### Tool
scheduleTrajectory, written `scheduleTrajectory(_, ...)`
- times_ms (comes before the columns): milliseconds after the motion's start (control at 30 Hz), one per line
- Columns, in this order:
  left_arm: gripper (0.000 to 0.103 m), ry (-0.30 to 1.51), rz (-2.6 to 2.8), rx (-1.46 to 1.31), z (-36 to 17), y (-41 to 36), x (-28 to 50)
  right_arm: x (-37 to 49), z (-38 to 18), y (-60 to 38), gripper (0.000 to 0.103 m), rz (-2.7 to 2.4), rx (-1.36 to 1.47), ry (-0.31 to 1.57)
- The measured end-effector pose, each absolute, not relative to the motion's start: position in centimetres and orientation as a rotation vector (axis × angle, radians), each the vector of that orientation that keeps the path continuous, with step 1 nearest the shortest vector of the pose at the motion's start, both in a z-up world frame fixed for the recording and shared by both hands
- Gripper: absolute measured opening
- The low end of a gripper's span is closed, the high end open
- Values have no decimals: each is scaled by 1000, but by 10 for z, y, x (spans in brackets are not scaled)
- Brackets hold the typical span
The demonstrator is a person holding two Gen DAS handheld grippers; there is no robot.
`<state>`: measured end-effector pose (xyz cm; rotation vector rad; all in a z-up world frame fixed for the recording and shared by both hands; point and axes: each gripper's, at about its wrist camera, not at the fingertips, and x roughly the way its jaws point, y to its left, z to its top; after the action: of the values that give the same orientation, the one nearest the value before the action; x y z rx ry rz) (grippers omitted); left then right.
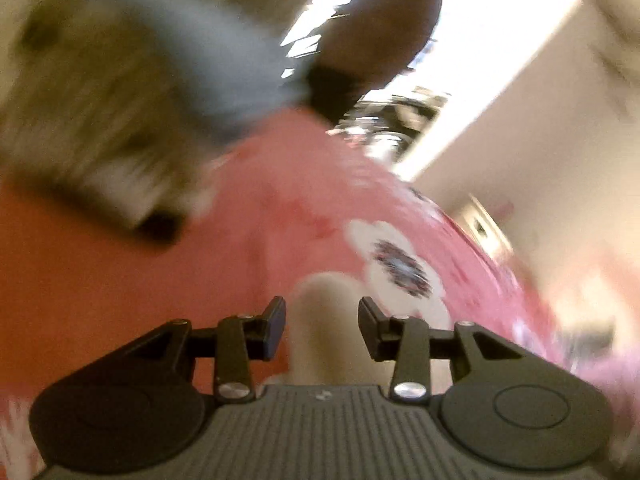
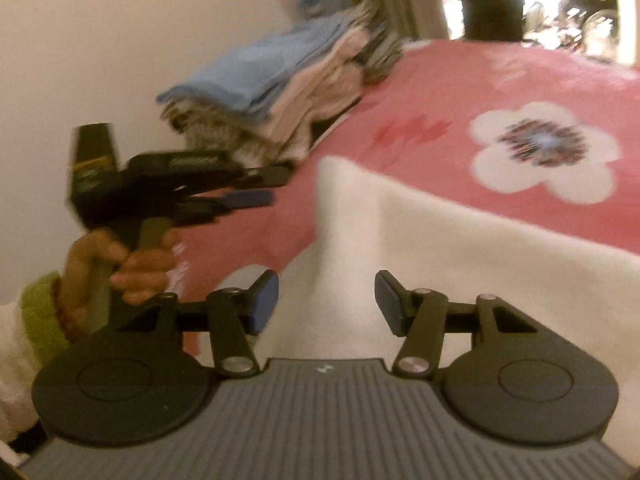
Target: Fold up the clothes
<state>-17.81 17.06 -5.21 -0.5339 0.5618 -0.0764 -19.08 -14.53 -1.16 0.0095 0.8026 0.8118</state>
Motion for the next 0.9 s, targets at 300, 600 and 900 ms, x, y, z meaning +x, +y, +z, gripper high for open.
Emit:
scheduleTrajectory(300,30,678,-81,-268,-70,107,-119,-223,5,-261,45,345,-118,670)
scheduleTrajectory(600,30,695,-91,-180,-96,108,-122,-132,-19,-321,21,75,-247,635)
scheduleTrajectory(900,30,674,-137,-210,-101,112,-125,-96,-69,-355,0,74,-80,770)
